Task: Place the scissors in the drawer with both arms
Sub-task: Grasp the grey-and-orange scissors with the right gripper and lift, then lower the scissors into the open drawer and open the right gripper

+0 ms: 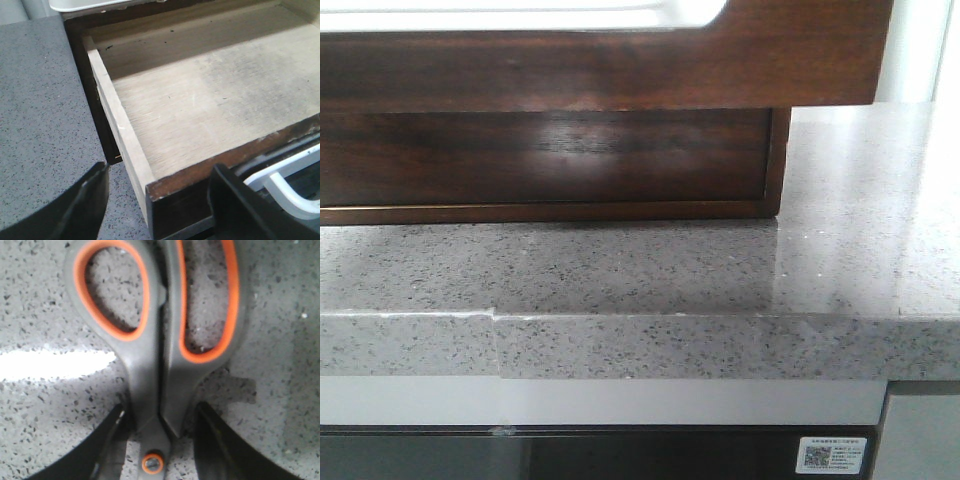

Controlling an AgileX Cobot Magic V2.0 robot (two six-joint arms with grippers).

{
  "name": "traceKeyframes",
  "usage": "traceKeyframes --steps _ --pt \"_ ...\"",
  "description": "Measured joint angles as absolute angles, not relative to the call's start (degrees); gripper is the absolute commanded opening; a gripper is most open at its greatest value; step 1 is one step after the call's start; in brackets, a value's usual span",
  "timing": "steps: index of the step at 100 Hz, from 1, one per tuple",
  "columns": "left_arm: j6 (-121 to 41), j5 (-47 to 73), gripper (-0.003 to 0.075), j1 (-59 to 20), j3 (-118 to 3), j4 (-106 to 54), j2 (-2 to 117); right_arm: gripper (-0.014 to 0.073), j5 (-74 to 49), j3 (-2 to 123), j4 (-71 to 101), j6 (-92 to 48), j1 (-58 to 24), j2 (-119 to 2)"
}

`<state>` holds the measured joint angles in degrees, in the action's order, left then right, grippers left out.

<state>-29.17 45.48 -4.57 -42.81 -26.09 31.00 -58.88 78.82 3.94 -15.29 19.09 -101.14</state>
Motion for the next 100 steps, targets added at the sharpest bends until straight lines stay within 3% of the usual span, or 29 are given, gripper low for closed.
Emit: traceKeyframes --steps 10,32,68,100 --pt "-29.2 45.5 0.0419 -4.6 -42.8 -26.1 31.0 0.0196 -59.1 78.9 3.8 -15.3 19.1 -101.2" --pt "-29.3 45.4 0.0419 -4.6 -42.8 -25.9 31.0 0.0017 -59.6 79.0 3.8 -15.4 19.1 -101.2" --pt "-29.3 45.4 0.0419 -4.6 -42.8 -25.9 31.0 0.0016 -60.4 79.0 3.9 -15.9 19.1 -99.5" --pt "-29.3 45.4 0.0419 -4.6 -42.8 -25.9 31.0 0.0016 -56.3 78.9 6.5 -21.7 12.7 -81.9"
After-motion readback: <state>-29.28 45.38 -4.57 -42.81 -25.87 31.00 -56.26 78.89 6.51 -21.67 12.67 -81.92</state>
